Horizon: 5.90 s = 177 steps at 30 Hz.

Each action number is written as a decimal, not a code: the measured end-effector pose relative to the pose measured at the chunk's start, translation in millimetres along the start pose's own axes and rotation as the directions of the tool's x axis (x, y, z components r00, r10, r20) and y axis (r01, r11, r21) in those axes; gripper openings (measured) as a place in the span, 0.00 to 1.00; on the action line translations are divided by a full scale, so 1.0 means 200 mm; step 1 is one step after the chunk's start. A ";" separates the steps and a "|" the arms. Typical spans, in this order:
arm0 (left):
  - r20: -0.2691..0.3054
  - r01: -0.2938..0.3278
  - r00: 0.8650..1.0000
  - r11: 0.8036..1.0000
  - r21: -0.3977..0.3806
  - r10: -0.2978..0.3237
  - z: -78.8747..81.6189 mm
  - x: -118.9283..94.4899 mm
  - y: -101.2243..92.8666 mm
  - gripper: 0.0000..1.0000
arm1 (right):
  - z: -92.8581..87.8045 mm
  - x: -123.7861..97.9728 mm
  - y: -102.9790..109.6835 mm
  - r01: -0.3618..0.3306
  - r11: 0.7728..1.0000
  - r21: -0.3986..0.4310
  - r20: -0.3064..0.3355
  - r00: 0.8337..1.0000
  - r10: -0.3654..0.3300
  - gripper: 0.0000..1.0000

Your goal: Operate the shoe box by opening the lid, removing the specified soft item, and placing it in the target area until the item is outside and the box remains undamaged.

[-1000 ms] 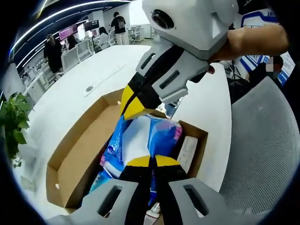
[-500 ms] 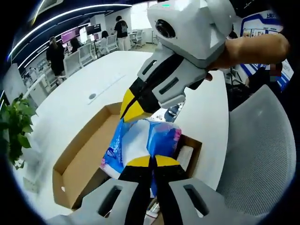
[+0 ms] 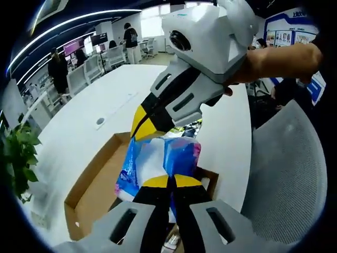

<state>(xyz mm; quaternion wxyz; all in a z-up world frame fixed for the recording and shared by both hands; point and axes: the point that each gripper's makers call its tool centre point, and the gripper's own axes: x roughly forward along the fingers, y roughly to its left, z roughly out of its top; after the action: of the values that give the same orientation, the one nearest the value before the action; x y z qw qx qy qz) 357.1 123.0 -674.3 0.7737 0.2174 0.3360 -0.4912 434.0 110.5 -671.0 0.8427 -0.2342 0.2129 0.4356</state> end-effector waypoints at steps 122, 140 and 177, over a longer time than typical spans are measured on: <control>-0.096 0.314 0.948 0.941 0.124 -0.304 0.79 1.36 -0.59 0.00 | -1.29 -0.78 -0.80 0.181 0.951 0.250 -0.202 0.970 -0.132 0.00; -0.125 0.348 0.934 0.931 0.108 -0.334 0.79 1.50 -0.63 0.00 | -1.42 -0.77 -0.84 0.185 0.942 0.281 -0.221 0.967 -0.124 0.00; -0.120 0.295 0.954 0.937 0.186 -0.276 0.78 1.43 -0.61 0.12 | -1.39 -0.82 -0.82 0.224 0.922 0.316 -0.232 0.960 -0.154 0.05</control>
<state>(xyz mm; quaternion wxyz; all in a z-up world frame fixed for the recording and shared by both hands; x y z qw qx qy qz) 378.5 -208.3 -779.5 0.6517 0.2662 0.3475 -0.6194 441.2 -238.4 -767.4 0.8824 -0.1485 0.3457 0.2825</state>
